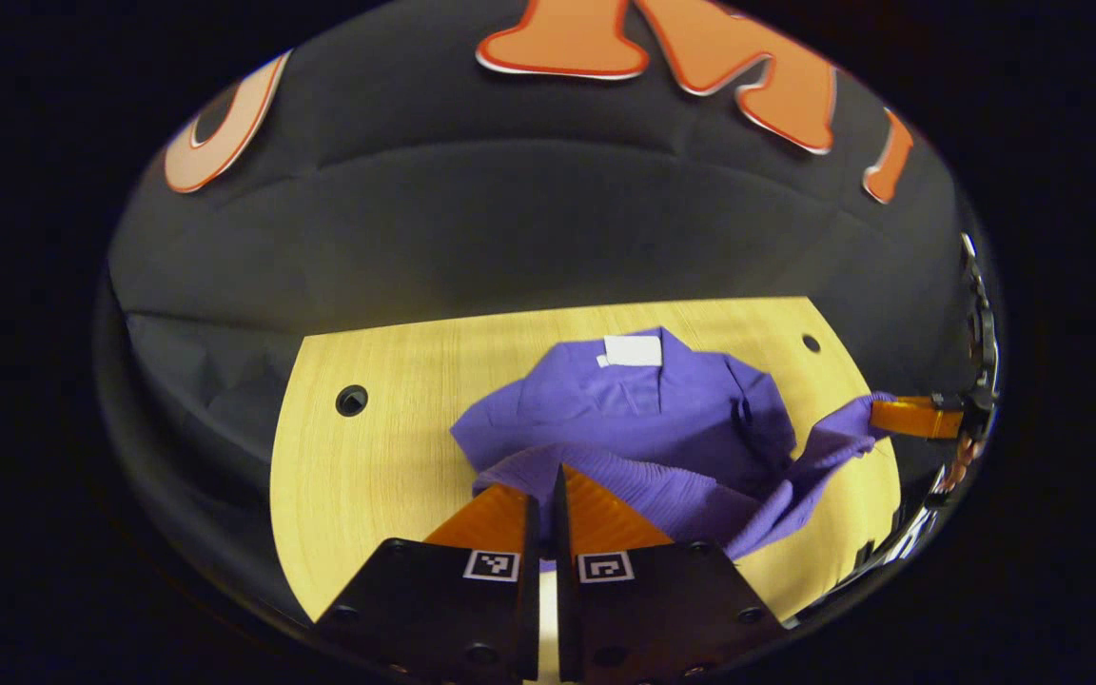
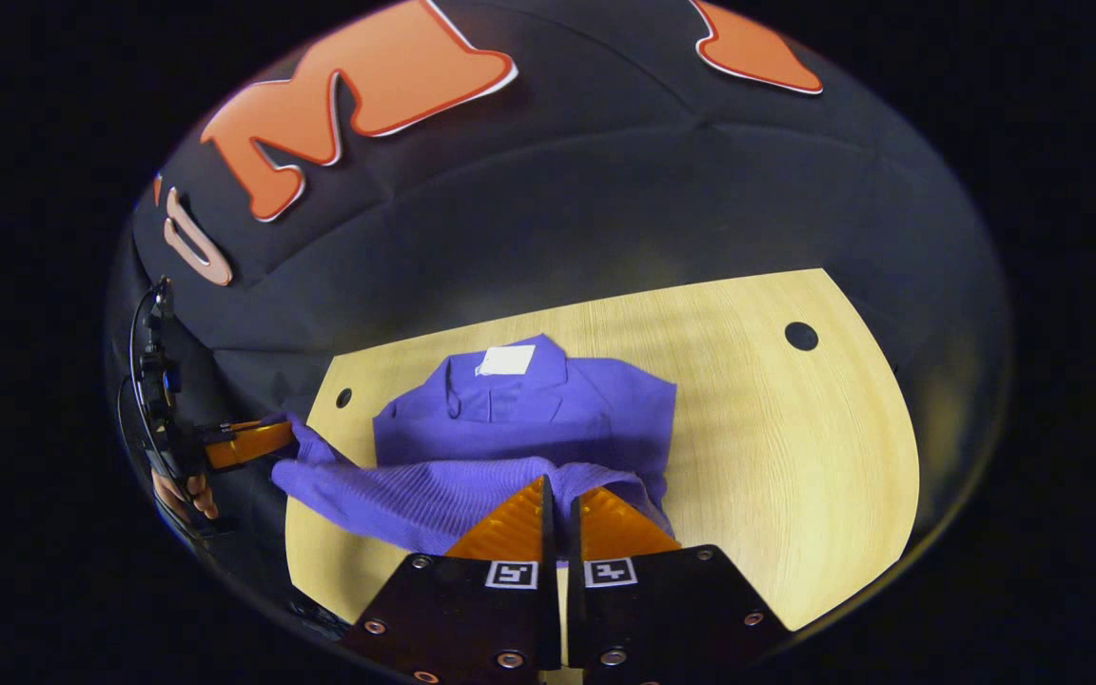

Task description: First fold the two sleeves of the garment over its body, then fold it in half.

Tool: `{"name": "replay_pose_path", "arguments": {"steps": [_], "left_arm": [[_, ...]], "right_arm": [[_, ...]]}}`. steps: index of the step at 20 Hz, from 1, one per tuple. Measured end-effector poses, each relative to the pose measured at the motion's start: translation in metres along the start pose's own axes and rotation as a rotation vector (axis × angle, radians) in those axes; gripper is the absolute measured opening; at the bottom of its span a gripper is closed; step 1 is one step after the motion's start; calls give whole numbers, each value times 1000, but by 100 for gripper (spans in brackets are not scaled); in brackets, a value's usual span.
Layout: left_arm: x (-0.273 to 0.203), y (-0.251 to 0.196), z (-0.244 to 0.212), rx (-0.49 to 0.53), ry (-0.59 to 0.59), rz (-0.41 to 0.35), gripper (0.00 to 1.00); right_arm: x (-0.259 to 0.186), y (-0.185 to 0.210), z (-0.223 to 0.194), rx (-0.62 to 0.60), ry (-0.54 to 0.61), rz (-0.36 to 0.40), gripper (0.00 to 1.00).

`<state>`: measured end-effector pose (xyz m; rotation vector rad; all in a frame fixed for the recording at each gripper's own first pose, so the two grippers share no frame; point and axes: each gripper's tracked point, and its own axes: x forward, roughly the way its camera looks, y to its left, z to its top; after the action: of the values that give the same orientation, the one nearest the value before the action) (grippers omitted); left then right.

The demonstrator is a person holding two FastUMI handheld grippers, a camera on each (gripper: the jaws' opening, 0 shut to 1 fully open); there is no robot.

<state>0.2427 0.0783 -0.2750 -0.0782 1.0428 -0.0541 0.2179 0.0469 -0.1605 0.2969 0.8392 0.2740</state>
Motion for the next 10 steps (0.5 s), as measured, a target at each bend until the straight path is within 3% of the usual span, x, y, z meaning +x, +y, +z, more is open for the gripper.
{"name": "replay_pose_path", "arguments": {"steps": [3,10], "left_arm": [[25,3,21,-41,-63,28,8],[67,8,55,32,-164,142,8]], "right_arm": [[29,-12,19,33,12,16,3],[88,-24,53,83,-5,29,4]]}}
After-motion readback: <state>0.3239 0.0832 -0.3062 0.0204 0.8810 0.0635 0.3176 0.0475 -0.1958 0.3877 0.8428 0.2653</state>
